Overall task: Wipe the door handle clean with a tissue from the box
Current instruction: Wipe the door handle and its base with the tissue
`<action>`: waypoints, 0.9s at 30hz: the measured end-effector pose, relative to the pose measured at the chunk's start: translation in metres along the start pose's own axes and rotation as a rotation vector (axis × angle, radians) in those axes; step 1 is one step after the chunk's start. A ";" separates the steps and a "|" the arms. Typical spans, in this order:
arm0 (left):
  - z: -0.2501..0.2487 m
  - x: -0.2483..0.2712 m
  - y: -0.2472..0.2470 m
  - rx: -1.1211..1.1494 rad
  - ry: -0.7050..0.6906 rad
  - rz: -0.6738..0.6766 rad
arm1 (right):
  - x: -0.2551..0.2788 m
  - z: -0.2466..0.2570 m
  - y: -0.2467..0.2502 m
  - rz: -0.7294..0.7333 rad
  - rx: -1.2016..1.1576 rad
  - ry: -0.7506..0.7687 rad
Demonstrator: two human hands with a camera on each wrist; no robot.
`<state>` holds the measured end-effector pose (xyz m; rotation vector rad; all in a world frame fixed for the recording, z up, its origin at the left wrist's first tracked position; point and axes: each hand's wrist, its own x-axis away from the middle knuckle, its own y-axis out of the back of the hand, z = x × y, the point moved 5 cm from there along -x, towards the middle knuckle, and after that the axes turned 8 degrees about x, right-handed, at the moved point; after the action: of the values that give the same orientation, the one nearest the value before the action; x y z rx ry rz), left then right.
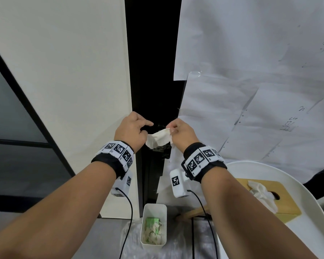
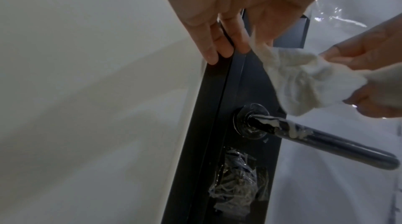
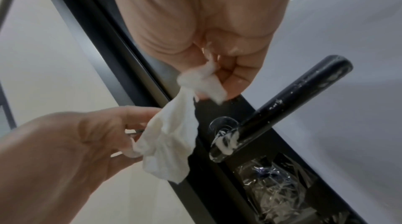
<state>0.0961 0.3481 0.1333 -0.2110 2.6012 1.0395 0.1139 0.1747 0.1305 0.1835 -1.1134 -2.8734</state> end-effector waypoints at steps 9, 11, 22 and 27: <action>-0.004 0.006 -0.009 -0.119 -0.015 0.128 | 0.002 0.014 -0.005 0.062 -0.056 0.153; -0.003 0.006 -0.011 -0.141 -0.024 0.141 | 0.003 0.017 -0.006 0.086 -0.062 0.174; -0.002 0.001 -0.004 0.072 0.034 0.082 | 0.004 0.001 0.000 0.116 0.034 0.083; -0.003 0.003 -0.007 0.222 0.142 0.055 | -0.003 -0.008 0.005 -0.030 -0.232 -0.062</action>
<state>0.0946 0.3411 0.1298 -0.1657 2.8385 0.7697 0.1176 0.1659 0.1281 0.1011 -0.7814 -3.0230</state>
